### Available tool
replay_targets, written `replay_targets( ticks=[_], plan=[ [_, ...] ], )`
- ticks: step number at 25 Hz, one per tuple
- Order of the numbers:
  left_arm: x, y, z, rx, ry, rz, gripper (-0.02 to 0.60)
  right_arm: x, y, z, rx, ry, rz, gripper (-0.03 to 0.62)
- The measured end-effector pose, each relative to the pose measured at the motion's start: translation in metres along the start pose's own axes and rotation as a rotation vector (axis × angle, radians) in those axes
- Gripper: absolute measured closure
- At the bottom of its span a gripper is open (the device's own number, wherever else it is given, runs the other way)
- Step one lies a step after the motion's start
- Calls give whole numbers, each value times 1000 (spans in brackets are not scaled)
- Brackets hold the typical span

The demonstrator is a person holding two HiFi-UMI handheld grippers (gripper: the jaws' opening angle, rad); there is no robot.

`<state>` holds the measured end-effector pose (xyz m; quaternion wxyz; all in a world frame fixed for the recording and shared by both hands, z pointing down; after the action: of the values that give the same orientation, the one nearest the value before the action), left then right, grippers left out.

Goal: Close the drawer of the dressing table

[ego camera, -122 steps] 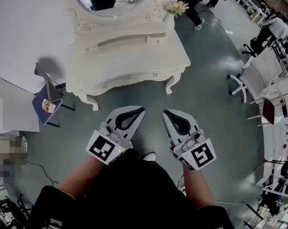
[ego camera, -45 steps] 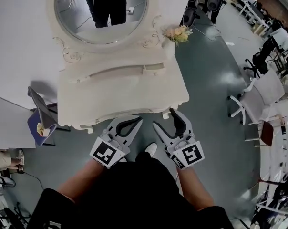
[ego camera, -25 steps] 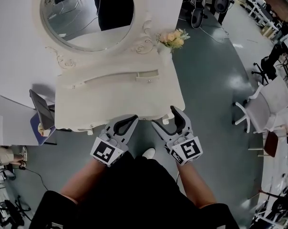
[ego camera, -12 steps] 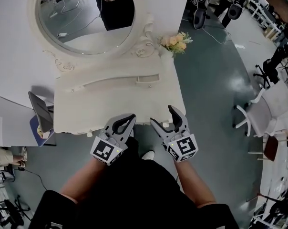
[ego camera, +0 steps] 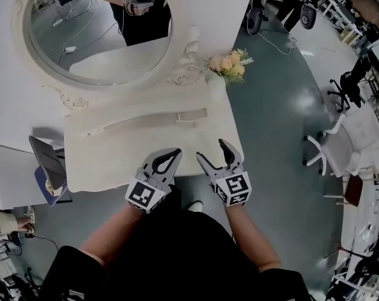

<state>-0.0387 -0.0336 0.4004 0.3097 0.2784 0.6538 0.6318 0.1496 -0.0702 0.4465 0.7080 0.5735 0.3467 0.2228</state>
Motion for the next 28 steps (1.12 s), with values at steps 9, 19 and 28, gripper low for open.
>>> replay_targets(
  ticks=[9, 19, 28],
  plan=[
    [-31, 37, -46, 36, 41, -57, 589, -57, 36, 19, -65, 61, -107, 244],
    [-56, 62, -78, 72, 69, -74, 588, -105, 70, 33, -110, 102, -203, 249],
    [-72, 91, -96, 81, 82, -115, 589, -133, 103, 42, -152, 137, -292, 273]
  ],
)
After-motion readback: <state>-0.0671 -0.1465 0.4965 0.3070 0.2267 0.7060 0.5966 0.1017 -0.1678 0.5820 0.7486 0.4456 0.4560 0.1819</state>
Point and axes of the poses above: the fingertips, and each gripper's own axes: x backward along the fingers, z to its right, y out of its underside, the point moved 8 cm from there along x, backward along the fingers, and after that the axes turned 2 degrees about z, right-handed, at the moved point
